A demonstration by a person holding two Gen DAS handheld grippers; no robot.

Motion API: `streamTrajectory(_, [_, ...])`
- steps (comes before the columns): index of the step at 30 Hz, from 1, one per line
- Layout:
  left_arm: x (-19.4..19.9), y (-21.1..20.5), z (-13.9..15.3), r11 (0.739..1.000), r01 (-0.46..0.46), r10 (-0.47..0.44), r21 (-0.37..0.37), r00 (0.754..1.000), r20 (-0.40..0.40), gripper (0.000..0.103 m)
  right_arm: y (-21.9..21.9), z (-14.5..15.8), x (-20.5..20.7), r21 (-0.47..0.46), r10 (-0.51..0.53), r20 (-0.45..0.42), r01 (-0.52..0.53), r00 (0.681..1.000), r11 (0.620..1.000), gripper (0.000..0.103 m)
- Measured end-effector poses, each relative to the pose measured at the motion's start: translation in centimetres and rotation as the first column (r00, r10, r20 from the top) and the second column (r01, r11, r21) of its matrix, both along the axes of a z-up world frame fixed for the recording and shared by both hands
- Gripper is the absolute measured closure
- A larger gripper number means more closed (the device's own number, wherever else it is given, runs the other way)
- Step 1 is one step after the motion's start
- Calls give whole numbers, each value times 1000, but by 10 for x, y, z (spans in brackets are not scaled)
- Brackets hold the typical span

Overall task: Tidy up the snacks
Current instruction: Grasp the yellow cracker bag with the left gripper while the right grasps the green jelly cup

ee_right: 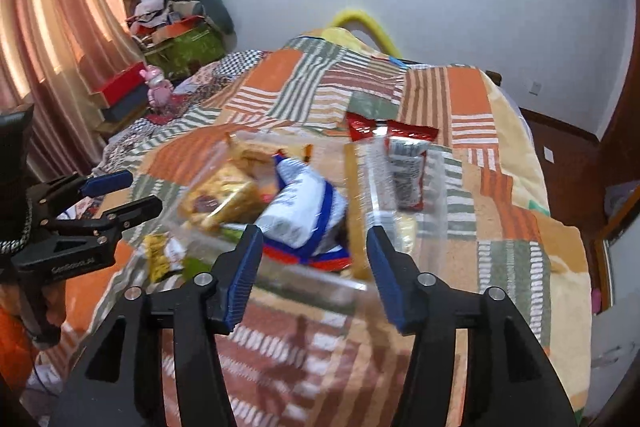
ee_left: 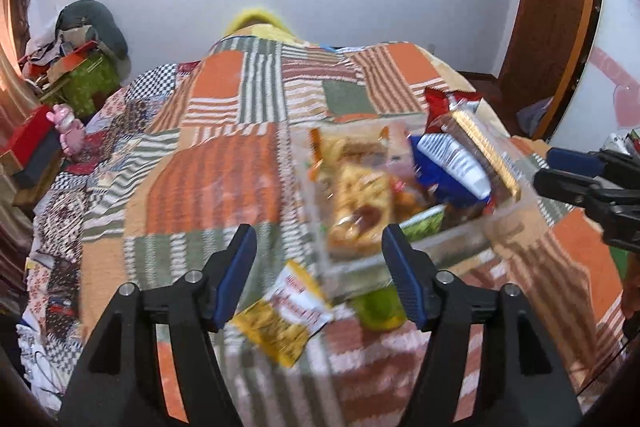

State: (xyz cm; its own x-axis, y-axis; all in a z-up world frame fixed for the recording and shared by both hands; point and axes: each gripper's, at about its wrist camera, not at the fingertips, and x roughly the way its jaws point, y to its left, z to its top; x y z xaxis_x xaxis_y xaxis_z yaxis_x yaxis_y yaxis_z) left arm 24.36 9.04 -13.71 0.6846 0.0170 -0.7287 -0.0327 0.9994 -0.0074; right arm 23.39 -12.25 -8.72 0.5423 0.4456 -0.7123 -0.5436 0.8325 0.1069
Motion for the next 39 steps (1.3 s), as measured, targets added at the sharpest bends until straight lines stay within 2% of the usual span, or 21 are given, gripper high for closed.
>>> streamTrajectory(9, [-19,32,-37,999,-18,14,-35,994,-107,34,25,-25,-22,18,56,-85,-54,995,998,51])
streamTrajectory(12, [-15,33,-55,998,-3,-5,-56,989,-147,30,37,-37,-21,13,66,-125,-64,990,998,51])
streamTrajectory(18, [2,30,-86,998,44,-55,-55,977,-208,30,60,-59,-17,3,63,-186,-64,981,998,51])
streamTrajectory(24, [19,34,-102,996,71,-82,-57,973,-216,29,76,-73,-9,7,64,-236,-64,970,998,51])
streamTrajectory(29, [13,36,-106,994,94,-102,-53,977,-188,30,91,-83,-8,-4,80,-265,-84,961,996,51])
streamTrajectory(32, [5,40,-106,996,78,-84,-41,981,-174,35,97,-86,-6,-11,84,-271,-90,959,996,51])
streamTrajectory(35, [-2,44,-101,996,60,-69,-60,985,-158,45,104,-91,-3,-6,85,-287,-91,954,996,50])
streamTrajectory(37, [-4,48,-98,995,53,-65,-80,986,-154,52,108,-95,0,-4,87,-303,-92,949,996,50])
streamTrajectory(38, [-5,49,-97,995,50,-63,-88,986,-154,62,110,-96,2,-4,88,-310,-94,947,996,50])
streamTrajectory(39, [-6,51,-96,994,51,-66,-96,985,-158,65,113,-99,3,-6,88,-320,-94,943,996,50])
